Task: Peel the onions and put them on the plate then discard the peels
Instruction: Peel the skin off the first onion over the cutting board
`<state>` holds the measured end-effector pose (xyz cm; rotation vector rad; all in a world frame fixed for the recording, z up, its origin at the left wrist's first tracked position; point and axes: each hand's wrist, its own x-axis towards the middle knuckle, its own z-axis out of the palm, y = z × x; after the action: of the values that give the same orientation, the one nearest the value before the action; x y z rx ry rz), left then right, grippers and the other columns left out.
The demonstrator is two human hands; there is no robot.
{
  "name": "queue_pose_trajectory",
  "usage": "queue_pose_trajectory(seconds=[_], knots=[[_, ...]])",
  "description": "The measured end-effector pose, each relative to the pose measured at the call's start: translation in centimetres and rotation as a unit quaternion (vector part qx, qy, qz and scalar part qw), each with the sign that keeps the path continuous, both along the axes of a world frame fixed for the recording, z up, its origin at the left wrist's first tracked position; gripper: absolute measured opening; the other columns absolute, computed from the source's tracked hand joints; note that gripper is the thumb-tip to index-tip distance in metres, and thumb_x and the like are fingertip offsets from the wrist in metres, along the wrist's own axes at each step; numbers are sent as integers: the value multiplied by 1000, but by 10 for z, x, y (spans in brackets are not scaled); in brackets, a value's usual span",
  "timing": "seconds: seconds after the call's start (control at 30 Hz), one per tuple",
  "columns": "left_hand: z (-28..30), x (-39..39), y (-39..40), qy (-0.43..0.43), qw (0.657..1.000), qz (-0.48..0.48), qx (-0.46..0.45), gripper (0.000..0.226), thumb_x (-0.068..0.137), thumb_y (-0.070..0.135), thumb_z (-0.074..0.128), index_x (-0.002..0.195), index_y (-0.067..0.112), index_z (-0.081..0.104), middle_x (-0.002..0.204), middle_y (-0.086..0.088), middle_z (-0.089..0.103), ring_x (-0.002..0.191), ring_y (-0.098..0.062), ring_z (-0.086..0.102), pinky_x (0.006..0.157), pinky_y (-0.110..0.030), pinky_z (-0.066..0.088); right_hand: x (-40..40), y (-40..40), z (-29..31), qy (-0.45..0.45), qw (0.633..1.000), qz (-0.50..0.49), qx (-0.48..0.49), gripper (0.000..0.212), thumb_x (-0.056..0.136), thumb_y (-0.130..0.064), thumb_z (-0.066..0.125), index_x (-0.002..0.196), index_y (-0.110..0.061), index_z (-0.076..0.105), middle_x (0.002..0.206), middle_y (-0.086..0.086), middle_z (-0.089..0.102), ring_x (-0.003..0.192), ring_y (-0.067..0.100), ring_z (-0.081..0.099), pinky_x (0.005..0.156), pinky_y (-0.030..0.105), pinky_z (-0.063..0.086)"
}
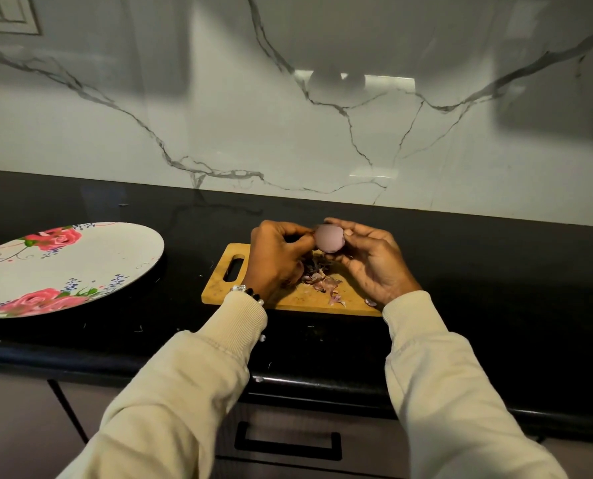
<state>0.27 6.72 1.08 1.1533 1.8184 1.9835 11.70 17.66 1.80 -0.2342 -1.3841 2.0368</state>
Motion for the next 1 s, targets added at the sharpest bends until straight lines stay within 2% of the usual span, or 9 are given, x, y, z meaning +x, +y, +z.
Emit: queue_pose_trajectory(seconds=[0.2,0.33,0.4,0.5,0.6,0.73,0.83,0.93,1.0], knots=[[3,2,0,-48,999,3,21,13,88,-1,65,88,6,76,80,-12,75,76,-33,72,68,-42,60,-1,1,0,26,999,3,-24,29,98,7,37,109,7,64,101,19,73,96,28,71,82,38,59],[8,9,-6,-68,996,-43,30,16,88,-1,65,101,-7,72,70,-12,70,49,-8,63,45,-19,50,-2,5,-2,16,1000,-15,-13,29,98,5,39,109,4,66,113,24,68,103,33,67,87,42,56],[5,9,-6,-13,999,-27,19,19,87,3,68,104,-3,72,72,-7,70,50,-4,63,47,-15,48,-2,7,-4,13,1000,-17,-14,29,99,5,39,110,3,66,117,26,66,107,34,66,88,43,55],[2,3,-3,96,994,41,-22,15,85,9,73,99,5,76,80,-3,75,70,-11,71,67,-28,59,-4,5,-4,5,1000,-20,-7,28,99,6,40,108,3,66,113,24,67,106,32,66,81,37,59],[0,1,0,143,985,81,-50,12,86,11,72,97,6,77,81,-6,75,71,-15,70,69,-35,60,-4,2,-3,0,1000,-22,9,28,99,6,40,108,3,66,109,20,68,100,28,68,74,30,61],[-1,-1,-1,245,959,130,-55,12,84,16,73,94,10,76,81,-1,73,71,-11,64,77,-34,56,-5,1,-3,-3,999,-26,21,28,100,4,40,107,1,67,112,21,68,102,28,68,78,32,59],[-1,-1,-2,266,951,147,-60,16,81,31,67,88,17,73,72,12,63,73,-16,65,82,-51,52,-6,0,-4,2,1000,-17,17,28,100,4,40,106,1,67,113,22,67,104,29,67,82,34,58],[1,1,-2,248,957,134,-74,23,76,40,57,84,23,69,71,14,62,73,-18,64,81,-53,51,-6,1,-3,9,1000,-11,8,28,100,4,40,108,3,66,115,24,66,108,32,65,88,39,56],[1,0,-2,207,970,115,-59,13,78,36,58,80,25,65,70,12,65,71,-17,66,78,-51,53,-5,1,-3,14,1000,-5,3,28,99,4,39,109,3,66,115,23,67,108,33,65,88,39,56]])
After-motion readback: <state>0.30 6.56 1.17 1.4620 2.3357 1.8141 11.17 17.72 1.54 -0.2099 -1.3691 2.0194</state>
